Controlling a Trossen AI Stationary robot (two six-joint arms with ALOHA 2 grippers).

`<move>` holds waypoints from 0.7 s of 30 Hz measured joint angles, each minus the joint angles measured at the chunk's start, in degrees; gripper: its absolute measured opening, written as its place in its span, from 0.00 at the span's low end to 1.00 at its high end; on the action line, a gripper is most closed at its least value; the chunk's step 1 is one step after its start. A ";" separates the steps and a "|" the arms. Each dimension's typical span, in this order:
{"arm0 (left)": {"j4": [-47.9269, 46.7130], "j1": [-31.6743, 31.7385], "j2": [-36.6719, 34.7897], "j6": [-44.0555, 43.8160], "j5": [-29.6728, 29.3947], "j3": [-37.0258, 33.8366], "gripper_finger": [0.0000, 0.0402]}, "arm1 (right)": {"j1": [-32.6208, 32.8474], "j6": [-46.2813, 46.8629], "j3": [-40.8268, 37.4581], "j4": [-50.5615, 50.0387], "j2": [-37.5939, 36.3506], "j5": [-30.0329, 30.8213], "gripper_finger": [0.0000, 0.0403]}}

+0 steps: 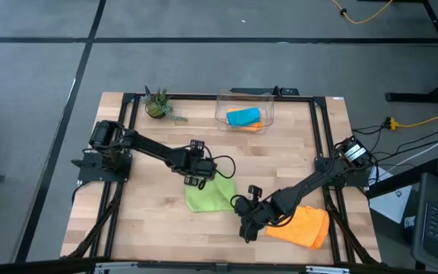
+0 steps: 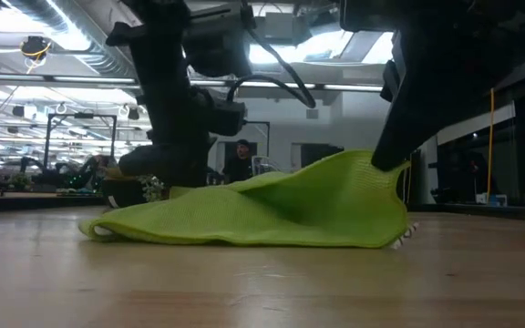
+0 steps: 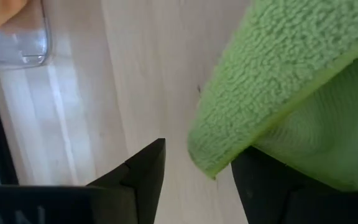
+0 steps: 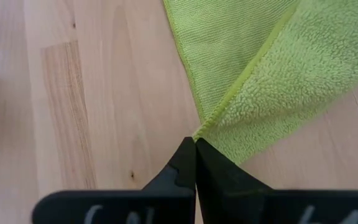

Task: Fold microfiber towels
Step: Fold the green towel on the table

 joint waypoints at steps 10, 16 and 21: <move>1.50 -0.02 0.00 -0.14 0.77 0.00 0.14 | 0.00 0.11 0.00 -0.11 0.00 0.00 0.00; 1.42 -0.23 -0.02 -0.49 0.80 0.00 0.01 | 0.00 0.13 0.00 -0.11 0.00 -0.02 0.01; 1.38 -0.73 -0.02 -0.49 0.83 0.00 0.00 | 0.00 -0.12 0.00 -0.09 0.00 -0.03 0.07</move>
